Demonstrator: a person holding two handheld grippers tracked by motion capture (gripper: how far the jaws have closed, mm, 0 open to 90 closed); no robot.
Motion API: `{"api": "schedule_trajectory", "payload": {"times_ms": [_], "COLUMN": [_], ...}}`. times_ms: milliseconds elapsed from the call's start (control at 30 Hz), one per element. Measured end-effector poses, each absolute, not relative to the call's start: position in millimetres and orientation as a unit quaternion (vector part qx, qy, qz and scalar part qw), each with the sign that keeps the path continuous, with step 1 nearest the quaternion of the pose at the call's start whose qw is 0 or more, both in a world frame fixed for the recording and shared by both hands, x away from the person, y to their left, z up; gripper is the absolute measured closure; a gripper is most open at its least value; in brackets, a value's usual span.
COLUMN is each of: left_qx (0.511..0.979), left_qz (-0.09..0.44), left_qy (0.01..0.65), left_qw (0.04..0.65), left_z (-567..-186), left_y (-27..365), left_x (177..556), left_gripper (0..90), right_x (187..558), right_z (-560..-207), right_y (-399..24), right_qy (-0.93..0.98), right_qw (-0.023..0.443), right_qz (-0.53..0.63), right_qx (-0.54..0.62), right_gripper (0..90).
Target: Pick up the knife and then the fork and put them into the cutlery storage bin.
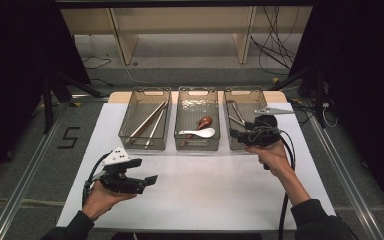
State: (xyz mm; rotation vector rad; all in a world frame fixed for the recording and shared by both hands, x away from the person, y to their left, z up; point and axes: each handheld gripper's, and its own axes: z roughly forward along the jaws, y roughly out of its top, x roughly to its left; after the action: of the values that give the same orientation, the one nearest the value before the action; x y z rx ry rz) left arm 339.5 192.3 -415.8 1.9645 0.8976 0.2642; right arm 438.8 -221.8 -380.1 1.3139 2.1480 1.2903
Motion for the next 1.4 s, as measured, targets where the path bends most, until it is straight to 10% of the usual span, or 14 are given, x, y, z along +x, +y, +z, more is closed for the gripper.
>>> {"api": "schedule_trajectory", "payload": {"times_ms": [1400], "left_qx": [0.791], "left_qz": [0.104], "left_qy": [0.364], "left_qw": [0.482], "left_z": [-414], "left_y": [194], "left_x": [338], "left_gripper": [15.6], "right_x": [333], "right_z": [-408], "right_y": [-229], "right_qy": [0.754], "right_qw": [0.146], "right_qz": [0.494], "right_qx": [0.408], "right_gripper": [24.0]}}
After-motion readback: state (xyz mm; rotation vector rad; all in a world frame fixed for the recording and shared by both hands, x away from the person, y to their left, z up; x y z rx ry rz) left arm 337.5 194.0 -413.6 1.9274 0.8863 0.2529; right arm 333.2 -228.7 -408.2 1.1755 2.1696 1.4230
